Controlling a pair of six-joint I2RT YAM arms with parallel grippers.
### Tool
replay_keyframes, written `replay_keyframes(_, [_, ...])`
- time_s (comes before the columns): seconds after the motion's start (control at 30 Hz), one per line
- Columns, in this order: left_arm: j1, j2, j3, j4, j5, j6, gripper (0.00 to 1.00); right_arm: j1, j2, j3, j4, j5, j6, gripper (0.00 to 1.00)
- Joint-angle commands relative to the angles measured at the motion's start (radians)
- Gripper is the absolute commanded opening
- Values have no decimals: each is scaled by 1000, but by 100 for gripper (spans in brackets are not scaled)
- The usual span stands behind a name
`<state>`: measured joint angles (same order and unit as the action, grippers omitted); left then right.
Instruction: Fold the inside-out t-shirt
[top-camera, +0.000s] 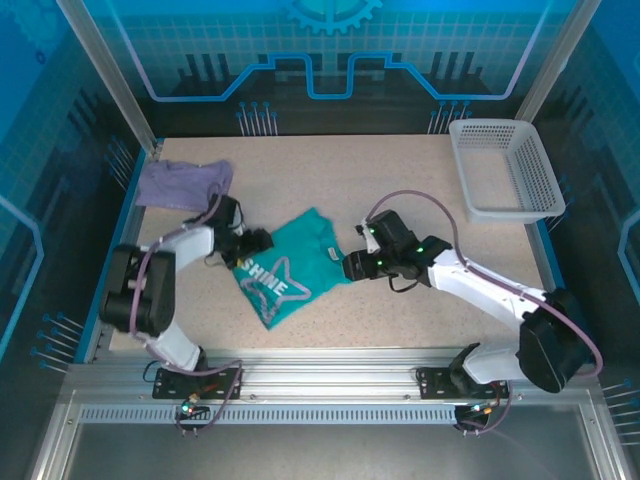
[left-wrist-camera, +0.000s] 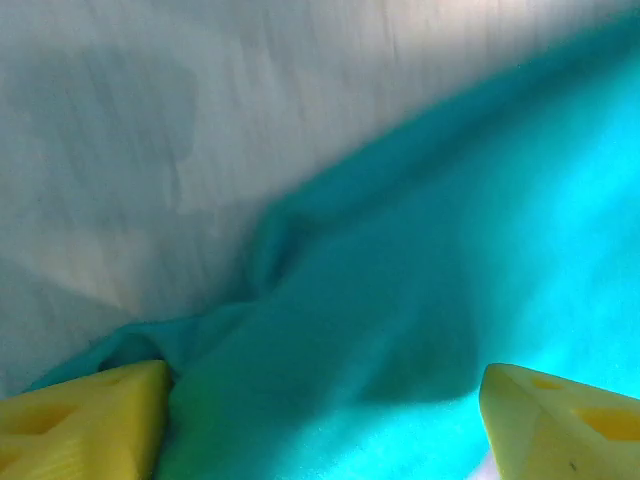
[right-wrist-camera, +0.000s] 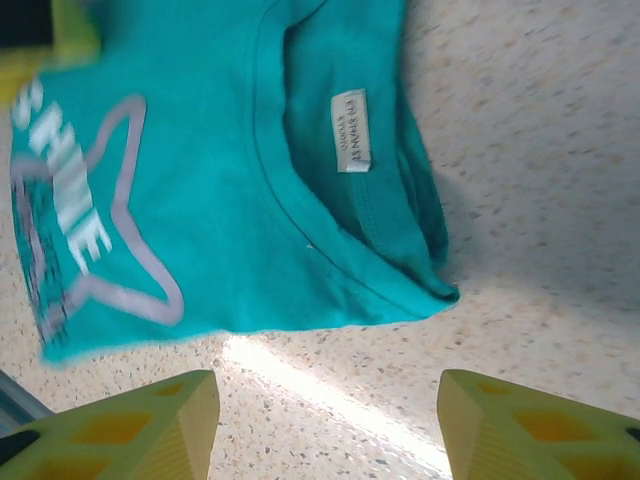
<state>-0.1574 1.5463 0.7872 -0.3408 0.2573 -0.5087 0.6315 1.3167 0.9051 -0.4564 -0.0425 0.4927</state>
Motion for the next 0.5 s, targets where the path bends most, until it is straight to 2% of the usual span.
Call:
replay_keyframes(0.0, [-169,-168,-156,5,80,-127,83,-62,-19,13,-77,-32,-19,61])
replay_keyframes(0.1, [-285,-293,-201,26,108,-209,84,-97,-1,-3,-70,-32,-10,62])
replay_keyframes(0.17, [-293,-359,-189,41,124,-198,87,-118,22,-5,-43,-39,2,64])
replay_keyframes(0.23, [-283,-386,-147,40,79,-140,92,-140,65,1,9,-59,21,67])
replay_keyframes(0.33, [-194,-281,-46,72,48,-61,94,-154,184,59,70,-81,26,70])
replay_keyframes(0.4, [-115,-121,45,97,91,-35,94,-156,280,122,76,-82,17,71])
replay_keyframes(0.47, [-76,19,148,80,110,2,92,-156,356,165,76,-83,17,72])
